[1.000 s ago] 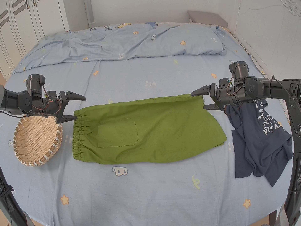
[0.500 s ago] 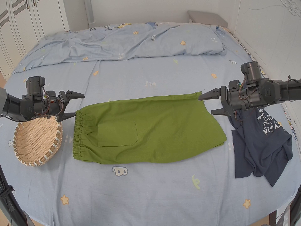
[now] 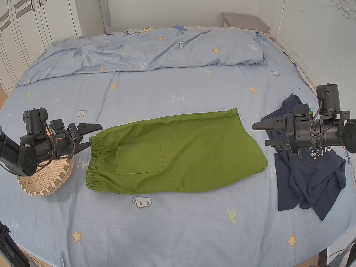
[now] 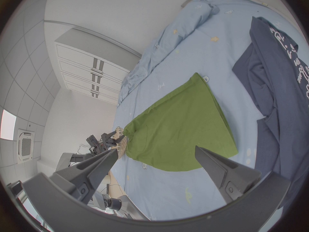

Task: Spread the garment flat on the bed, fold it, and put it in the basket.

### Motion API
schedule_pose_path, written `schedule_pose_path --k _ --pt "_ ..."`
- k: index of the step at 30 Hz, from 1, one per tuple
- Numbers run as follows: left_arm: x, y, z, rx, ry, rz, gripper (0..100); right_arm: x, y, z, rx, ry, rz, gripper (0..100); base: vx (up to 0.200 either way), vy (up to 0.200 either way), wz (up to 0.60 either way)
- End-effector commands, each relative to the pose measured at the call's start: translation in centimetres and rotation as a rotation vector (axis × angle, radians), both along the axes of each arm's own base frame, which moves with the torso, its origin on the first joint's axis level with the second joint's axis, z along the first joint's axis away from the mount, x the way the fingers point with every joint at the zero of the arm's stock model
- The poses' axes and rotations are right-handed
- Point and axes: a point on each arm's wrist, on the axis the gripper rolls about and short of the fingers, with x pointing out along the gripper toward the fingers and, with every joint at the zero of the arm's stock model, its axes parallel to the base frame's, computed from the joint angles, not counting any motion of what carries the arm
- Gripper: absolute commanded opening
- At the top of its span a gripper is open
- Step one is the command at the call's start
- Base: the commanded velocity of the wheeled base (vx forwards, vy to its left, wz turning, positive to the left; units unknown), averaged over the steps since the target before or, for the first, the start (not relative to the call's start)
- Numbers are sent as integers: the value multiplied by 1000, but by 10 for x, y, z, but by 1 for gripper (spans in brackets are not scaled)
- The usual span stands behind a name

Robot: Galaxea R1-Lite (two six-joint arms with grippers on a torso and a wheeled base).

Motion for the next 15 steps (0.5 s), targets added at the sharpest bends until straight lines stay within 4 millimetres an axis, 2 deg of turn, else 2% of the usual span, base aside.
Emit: schedule_pose_path --k 1,7,11,15 --pt "-44 -22 -12 52 -65 -39 100 -33 -7 16 31 -96 -7 100 0 0 0" --pt "-50 -17 -16 85 -65 58 100 -41 -7 18 33 -106 0 100 0 0 0" --pt "-59 -21 -31 114 -23 36 100 -43 -8 18 34 -104 -1 100 0 0 0" --pt "-59 -20 -37 158 -23 25 100 -46 -8 15 32 -99 1 100 0 0 0"
